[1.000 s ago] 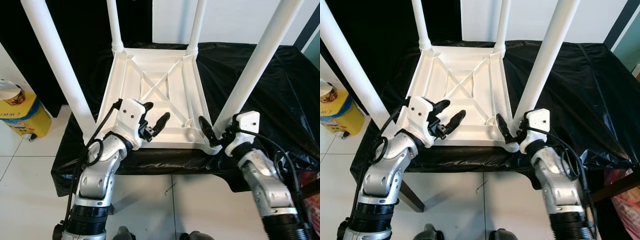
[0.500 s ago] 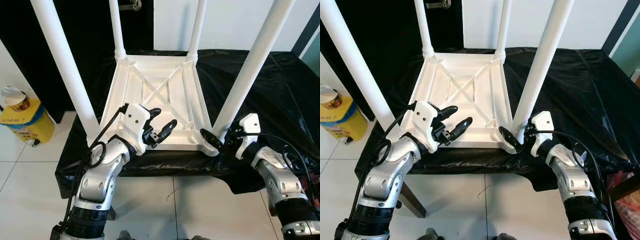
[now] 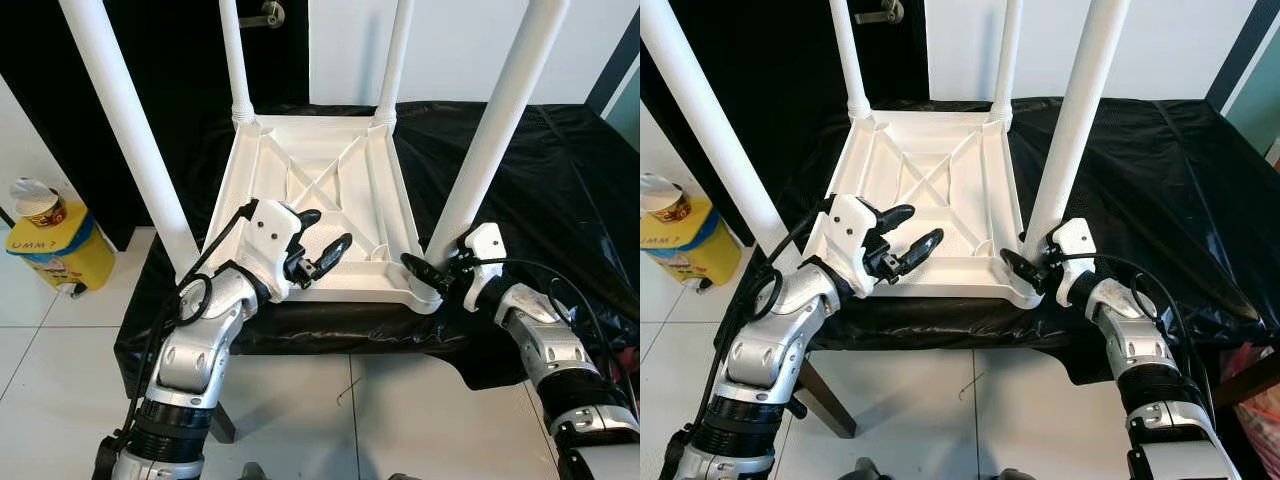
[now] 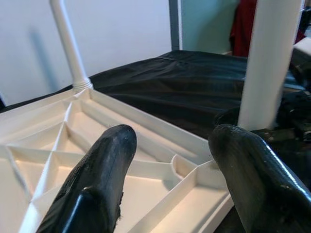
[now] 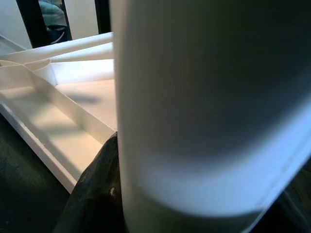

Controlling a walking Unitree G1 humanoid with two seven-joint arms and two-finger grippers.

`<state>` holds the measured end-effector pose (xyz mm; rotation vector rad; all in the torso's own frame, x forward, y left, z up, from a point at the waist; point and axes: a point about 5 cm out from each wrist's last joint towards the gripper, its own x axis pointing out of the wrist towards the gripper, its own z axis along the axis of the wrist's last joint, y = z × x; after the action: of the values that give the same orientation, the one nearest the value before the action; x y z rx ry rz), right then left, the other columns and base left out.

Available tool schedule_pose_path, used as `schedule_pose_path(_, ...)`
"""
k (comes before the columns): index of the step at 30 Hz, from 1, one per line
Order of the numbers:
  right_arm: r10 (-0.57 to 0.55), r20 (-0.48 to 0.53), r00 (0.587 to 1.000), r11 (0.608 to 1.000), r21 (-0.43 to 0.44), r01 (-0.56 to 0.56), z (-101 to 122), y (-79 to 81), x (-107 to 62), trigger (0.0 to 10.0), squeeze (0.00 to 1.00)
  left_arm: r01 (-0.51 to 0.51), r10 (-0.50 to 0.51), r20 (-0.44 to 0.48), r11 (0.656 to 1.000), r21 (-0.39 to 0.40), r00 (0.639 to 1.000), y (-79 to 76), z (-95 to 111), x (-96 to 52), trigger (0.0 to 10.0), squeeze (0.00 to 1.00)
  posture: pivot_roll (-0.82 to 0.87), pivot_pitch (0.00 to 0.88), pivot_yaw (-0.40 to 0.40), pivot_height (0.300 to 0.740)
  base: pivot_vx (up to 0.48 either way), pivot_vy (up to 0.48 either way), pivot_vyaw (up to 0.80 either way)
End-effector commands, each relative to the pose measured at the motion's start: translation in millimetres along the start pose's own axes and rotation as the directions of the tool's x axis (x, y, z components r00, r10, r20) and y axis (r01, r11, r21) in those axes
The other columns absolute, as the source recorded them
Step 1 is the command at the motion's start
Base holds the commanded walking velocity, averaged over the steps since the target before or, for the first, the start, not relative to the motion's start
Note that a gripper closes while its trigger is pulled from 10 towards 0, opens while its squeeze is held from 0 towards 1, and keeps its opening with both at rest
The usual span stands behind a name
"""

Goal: Building children table

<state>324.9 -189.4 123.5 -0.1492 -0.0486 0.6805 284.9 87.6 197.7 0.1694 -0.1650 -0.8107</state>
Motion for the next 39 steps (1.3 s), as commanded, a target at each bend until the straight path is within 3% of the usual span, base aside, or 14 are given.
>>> schedule_pose_path(1,-0.019,-0.049,0.999,1.000,0.020,0.020,-13.1,4.2,-1.1,8.7,0.00,0.028,-0.028,0.000,1.000,0.002,1.000,-3.4,-2.1,0.1,10.0,0.00,-0.03,0.000,-0.015,0.740,0.000,0.000,0.00)
schedule_pose_path(2,-0.019,-0.049,0.999,1.000,0.020,0.020,-13.1,4.2,-1.1,8.7,0.00,0.028,-0.028,0.000,1.000,0.002,1.000,-3.4,-2.1,0.1,10.0,0.00,-0.03,0.000,-0.015,0.740,0.000,0.000,0.00)
schedule_pose_path(3,-0.063,-0.040,0.997,0.997,0.042,0.064,-13.6,5.9,-0.2,10.0,0.00,0.016,-0.016,-0.002,1.000,0.002,1.000,-1.2,-3.1,-0.5,10.0,0.00,-0.03,0.000,-0.021,0.740,0.000,0.000,0.00)
schedule_pose_path(15,-0.270,-0.004,0.963,0.961,0.061,0.269,-11.8,23.8,7.4,10.0,0.00,-0.025,0.025,-0.003,1.000,-0.007,1.000,3.3,-8.4,1.4,10.0,0.00,-0.04,0.000,-0.024,0.740,0.000,0.000,0.00)
schedule_pose_path(20,-0.422,-0.033,0.906,0.903,0.080,0.423,-15.6,32.8,7.1,10.0,0.00,-0.046,0.045,-0.022,0.999,-0.016,0.999,1.6,-15.6,-1.7,10.0,0.00,-0.04,0.000,-0.035,0.740,0.000,0.000,0.00)
schedule_pose_path(24,-0.477,-0.043,0.878,0.875,0.074,0.479,-16.2,40.2,8.2,10.0,0.00,-0.049,0.048,-0.040,0.998,-0.024,0.998,-1.2,-23.0,-3.5,10.0,0.00,-0.04,0.000,-0.038,0.740,0.000,0.000,0.00)
schedule_pose_path(27,-0.522,-0.063,0.851,0.847,0.085,0.526,-17.8,43.7,8.2,10.0,0.00,-0.037,0.034,-0.061,0.999,-0.037,0.998,-5.0,-29.7,-4.5,10.0,0.00,-0.05,0.000,-0.041,0.740,0.000,0.000,0.00)
schedule_pose_path(28,-0.566,-0.079,0.821,0.815,0.094,0.571,-18.7,46.6,8.7,10.0,0.00,-0.011,0.009,-0.071,0.999,-0.035,0.997,-9.6,-34.0,-6.1,10.0,0.00,-0.05,0.000,-0.044,0.740,0.000,0.000,0.00)
schedule_pose_path(34,-0.630,-0.101,0.770,0.761,0.117,0.638,-17.9,57.2,15.4,10.0,0.00,0.093,-0.099,-0.092,0.993,-0.070,0.991,-22.0,-42.0,-9.3,10.0,0.00,-0.05,0.000,-0.044,0.740,0.000,0.000,0.00)
schedule_pose_path(39,-0.622,-0.105,0.776,0.765,0.128,0.631,-15.8,66.0,20.5,10.0,0.00,0.159,-0.166,-0.090,0.984,-0.074,0.982,-29.1,-42.6,-8.9,10.0,0.00,-0.05,0.000,-0.029,0.740,0.000,0.000,0.00)
